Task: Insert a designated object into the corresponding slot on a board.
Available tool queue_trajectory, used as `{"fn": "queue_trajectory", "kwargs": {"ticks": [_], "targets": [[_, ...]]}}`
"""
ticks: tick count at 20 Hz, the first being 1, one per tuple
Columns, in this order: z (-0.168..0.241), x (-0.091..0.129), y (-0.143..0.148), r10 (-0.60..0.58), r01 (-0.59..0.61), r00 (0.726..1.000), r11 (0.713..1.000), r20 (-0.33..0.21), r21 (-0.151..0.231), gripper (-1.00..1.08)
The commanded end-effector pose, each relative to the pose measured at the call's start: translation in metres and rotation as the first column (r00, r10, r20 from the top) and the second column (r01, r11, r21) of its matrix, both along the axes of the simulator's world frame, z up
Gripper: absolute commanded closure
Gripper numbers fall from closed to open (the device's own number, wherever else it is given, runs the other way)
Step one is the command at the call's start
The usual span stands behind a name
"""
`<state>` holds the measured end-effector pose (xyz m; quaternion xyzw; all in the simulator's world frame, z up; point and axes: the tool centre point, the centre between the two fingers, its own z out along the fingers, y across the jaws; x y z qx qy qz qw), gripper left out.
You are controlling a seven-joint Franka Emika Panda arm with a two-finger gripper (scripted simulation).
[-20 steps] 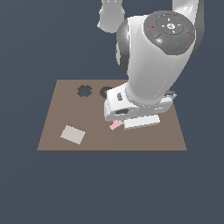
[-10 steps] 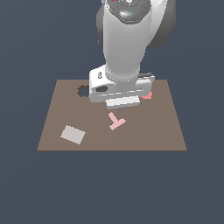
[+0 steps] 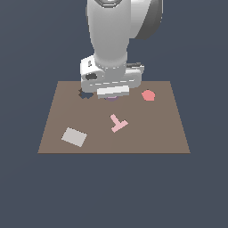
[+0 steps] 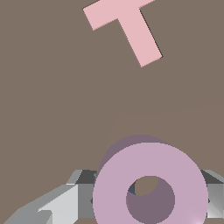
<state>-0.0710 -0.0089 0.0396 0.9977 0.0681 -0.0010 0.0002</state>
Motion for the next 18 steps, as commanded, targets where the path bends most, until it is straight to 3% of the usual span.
{"fn": "queue_trajectory", "kwargs": {"ticks": [1,15,16,18], "targets": [[0.001,-0.007,-0.005,-0.002,0.002,1.0,1.0,0.001,0.0,1.08],[-0.009,-0.013,-0.011,-0.004,0.004,1.0,1.0,0.0,0.0,1.08],[-0.009,-0.013,-0.011,-0.004,0.004,1.0,1.0,0.0,0.0,-0.92],[-0.009,-0.013,-0.011,-0.004,0.004,1.0,1.0,0.0,0.0,-0.92]]}}
